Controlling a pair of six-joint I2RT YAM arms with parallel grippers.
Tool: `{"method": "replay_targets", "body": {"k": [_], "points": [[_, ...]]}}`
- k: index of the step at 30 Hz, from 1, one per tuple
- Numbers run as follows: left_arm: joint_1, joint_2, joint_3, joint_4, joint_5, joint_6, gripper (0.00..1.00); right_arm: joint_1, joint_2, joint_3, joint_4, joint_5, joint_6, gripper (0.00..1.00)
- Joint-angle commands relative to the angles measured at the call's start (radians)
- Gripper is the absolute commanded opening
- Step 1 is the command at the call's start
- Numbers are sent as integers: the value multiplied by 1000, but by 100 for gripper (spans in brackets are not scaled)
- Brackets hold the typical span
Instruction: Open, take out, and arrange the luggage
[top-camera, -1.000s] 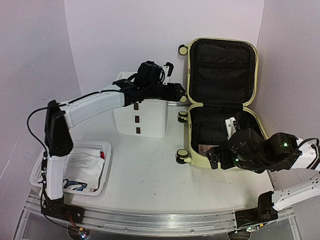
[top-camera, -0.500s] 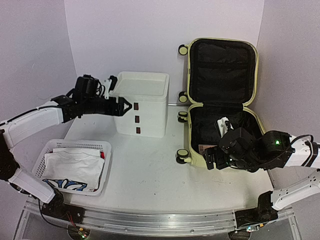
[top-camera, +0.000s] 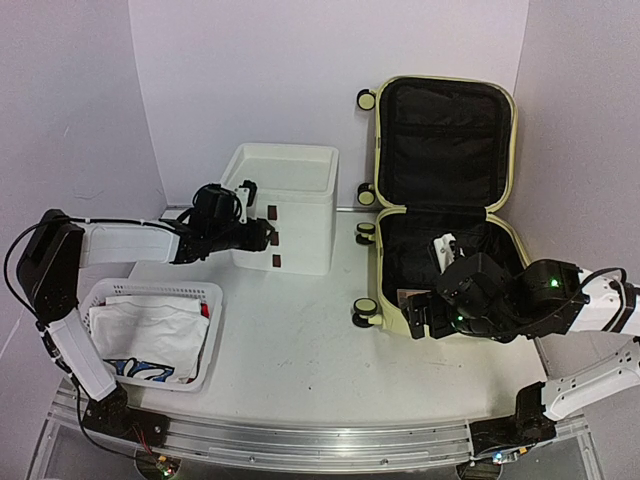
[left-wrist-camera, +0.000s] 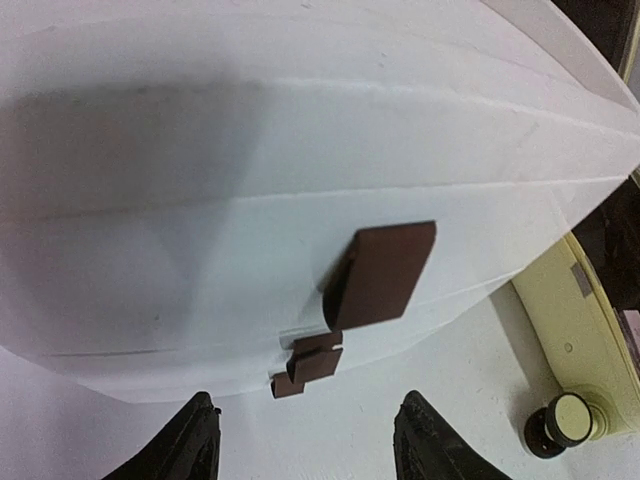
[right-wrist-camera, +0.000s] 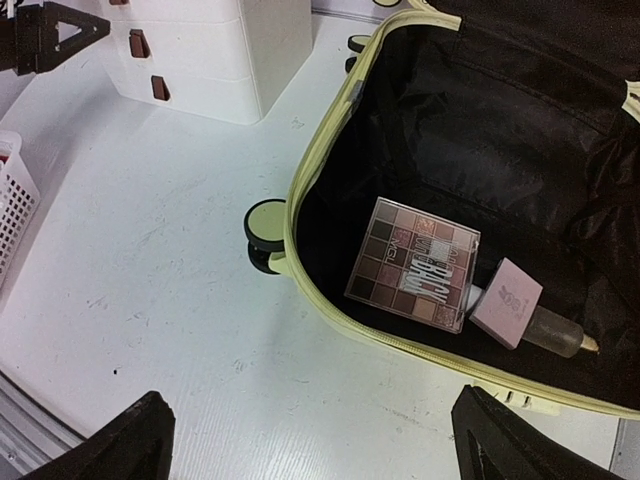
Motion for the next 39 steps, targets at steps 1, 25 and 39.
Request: {"method": "replay_targets", "body": {"k": [1,25,39], "points": [[1,19,57,201,-60,-20,59,-5,-31,15,18,-7,30,98],[-1,63,49,350,-76,-17,32,-5,-22,25,28,2,22,98],[-5,100,106,342,-47,-34,26,-4,-16,36,30,-3,16,98]]}}
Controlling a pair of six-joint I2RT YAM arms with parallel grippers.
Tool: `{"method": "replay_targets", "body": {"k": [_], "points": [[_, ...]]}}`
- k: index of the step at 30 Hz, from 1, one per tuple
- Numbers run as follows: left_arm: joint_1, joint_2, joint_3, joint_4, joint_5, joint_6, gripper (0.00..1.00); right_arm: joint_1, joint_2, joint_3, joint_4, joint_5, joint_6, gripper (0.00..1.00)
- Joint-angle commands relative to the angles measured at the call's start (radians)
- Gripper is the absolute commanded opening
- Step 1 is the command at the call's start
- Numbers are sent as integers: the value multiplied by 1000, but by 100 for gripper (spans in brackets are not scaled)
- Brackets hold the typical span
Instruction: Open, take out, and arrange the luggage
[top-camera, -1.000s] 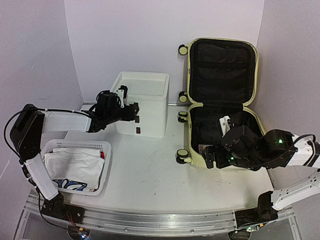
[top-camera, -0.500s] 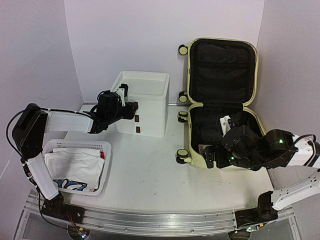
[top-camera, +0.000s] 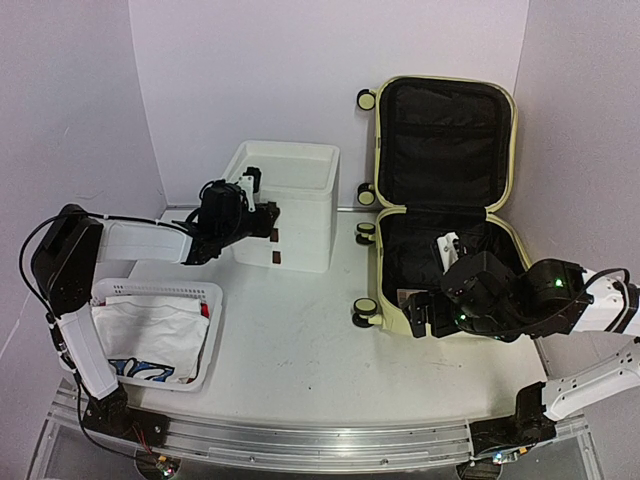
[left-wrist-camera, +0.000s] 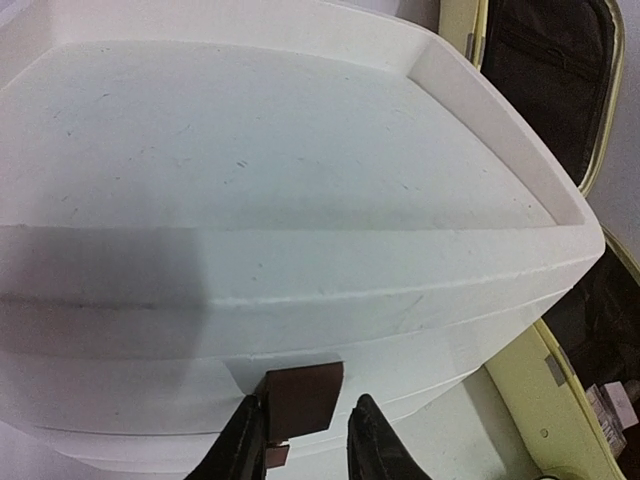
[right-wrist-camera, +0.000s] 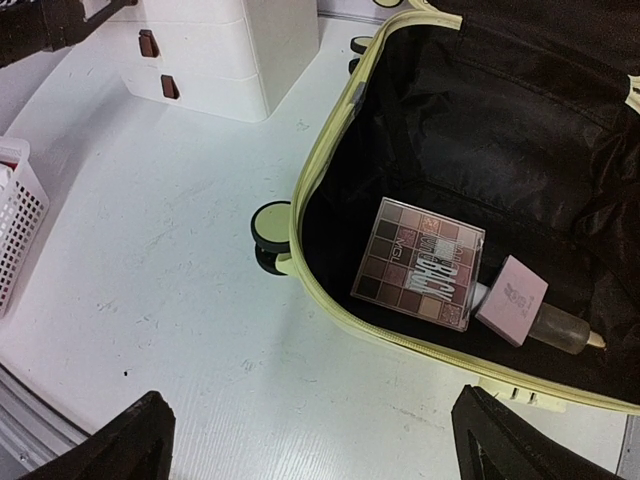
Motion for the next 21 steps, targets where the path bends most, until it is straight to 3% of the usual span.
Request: {"method": "replay_targets", "body": {"k": [1,12,21], "points": [[2,-7,65,63,2,-14,24,-5,2,36,28,6,1,98],[1,-88,-27,32,49,-24,0,-5,40,40,28,20,-22,98],[1,-199,-126,-24,156,-60,0,-4,72,52,28,27,-34,98]]}}
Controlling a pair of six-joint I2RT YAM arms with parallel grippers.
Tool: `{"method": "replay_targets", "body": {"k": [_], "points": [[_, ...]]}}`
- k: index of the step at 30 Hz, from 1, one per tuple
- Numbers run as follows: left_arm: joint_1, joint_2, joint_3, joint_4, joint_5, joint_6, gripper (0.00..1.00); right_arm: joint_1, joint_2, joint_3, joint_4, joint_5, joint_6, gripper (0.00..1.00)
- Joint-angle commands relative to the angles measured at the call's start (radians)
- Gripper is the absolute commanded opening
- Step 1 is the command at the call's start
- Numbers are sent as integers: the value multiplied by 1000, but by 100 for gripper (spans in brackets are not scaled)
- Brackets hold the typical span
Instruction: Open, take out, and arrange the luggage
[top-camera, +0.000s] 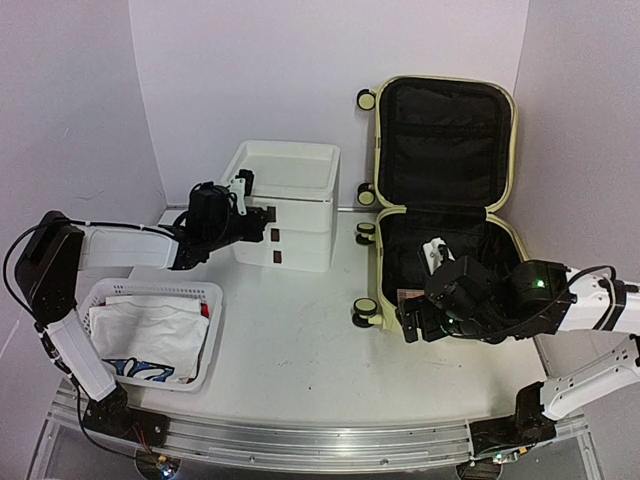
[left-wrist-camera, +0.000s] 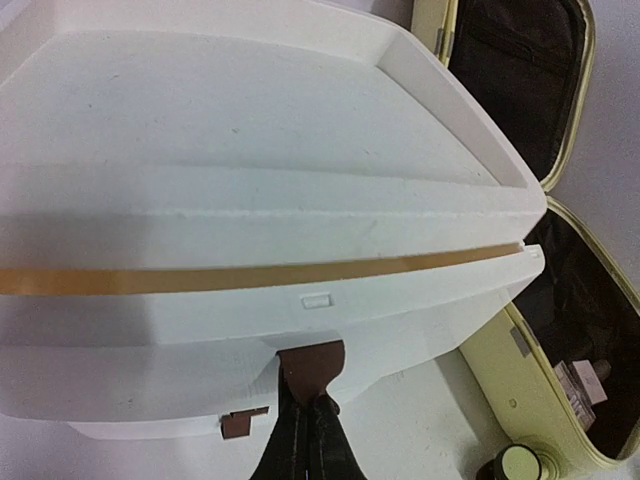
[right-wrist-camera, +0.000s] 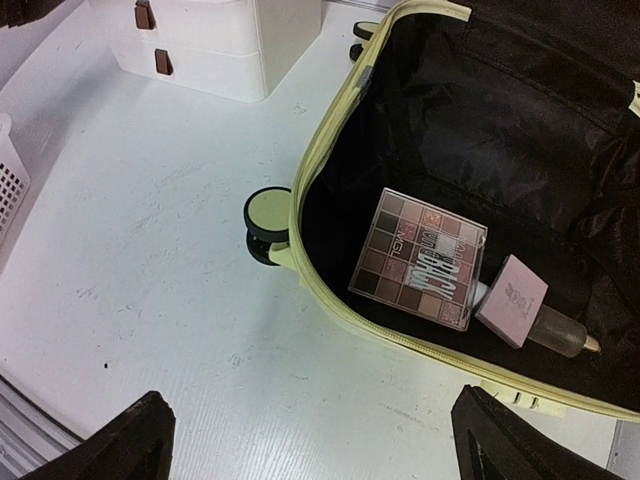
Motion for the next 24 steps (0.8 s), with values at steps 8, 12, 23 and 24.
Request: {"method": "replay_targets", "body": {"k": [8,12,23,24], "points": [[-4,-250,-127,-148,207,-138,0,-6,49,65,12,70,-53,98],[-11,-316,-184,-171,225,-149,0,-46,81,93,2,39,-103,98],[-12,-374,-212,-231,304,-112,31,-271,162,165,-20,-153,-211,98],[-12,-390,-213,-251,306,-99,37,-298,163,166,-24,-178,-221,98]]}}
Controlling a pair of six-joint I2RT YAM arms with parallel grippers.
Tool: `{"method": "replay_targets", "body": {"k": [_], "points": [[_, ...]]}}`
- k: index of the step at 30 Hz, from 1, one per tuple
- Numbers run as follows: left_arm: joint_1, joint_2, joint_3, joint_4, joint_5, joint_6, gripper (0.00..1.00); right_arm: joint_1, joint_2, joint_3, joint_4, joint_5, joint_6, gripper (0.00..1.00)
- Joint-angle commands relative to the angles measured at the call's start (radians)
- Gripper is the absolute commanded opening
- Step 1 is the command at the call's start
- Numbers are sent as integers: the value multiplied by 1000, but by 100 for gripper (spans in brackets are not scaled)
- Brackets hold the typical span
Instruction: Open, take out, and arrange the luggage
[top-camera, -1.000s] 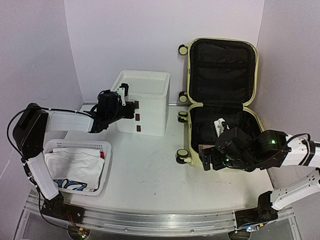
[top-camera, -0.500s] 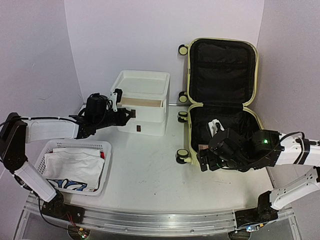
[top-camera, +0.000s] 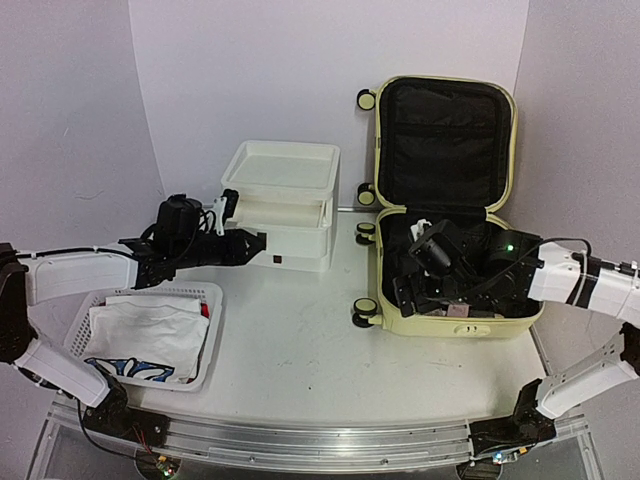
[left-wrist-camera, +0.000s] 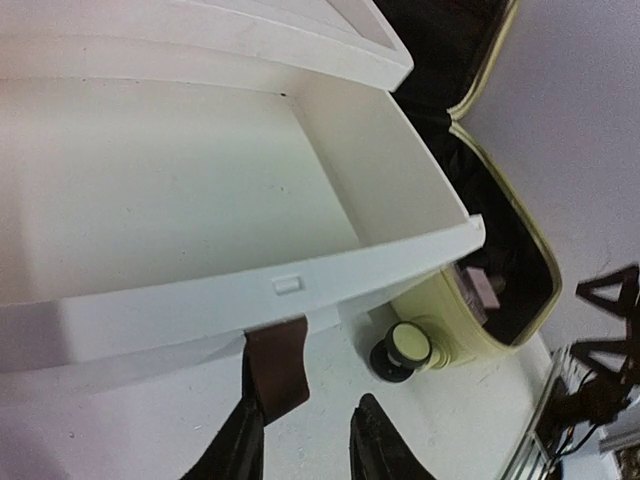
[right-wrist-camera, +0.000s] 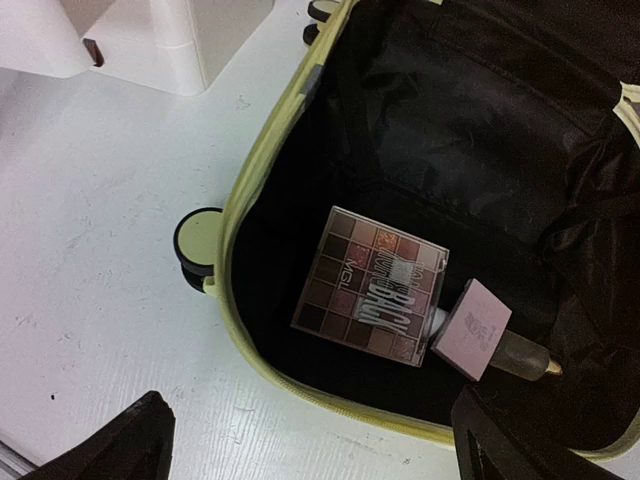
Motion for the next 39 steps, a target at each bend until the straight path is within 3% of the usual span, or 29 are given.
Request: {"method": "replay_targets", "body": {"k": [1,7,12,16,21,26,28,34,39], "points": [[-3,-100,0,-64,64,55,42,-107,7,51,-21,-117,-61,98],[-3,-248,-17,-237,45,138,68,-335,80,83,-72,-274,-134,98],[-2,-311,57,-415,-76,188,76,-498,211,173,-94,-416,-223,98],[-2,-247,219,-644,-236,192,78,-604,359,257,-157,-625,-223,98],[-2,-174,367,-816,-350,43,77,-737,462,301,-204,-925,-156,98],[0,-122,476,-921,-375,-44,77,-872,505,300,-228,-1133,-148,90],[0,-88,521,-947,-382,-37,76,-904,542,310,-238,-1223,-179,82],[2,-6,567,-961,-451,-86,75,-966,656,360,-239,-1286,-217,69],[1,15,570,-961,-396,-91,73,-987,753,423,-239,-1307,-285,69]]}}
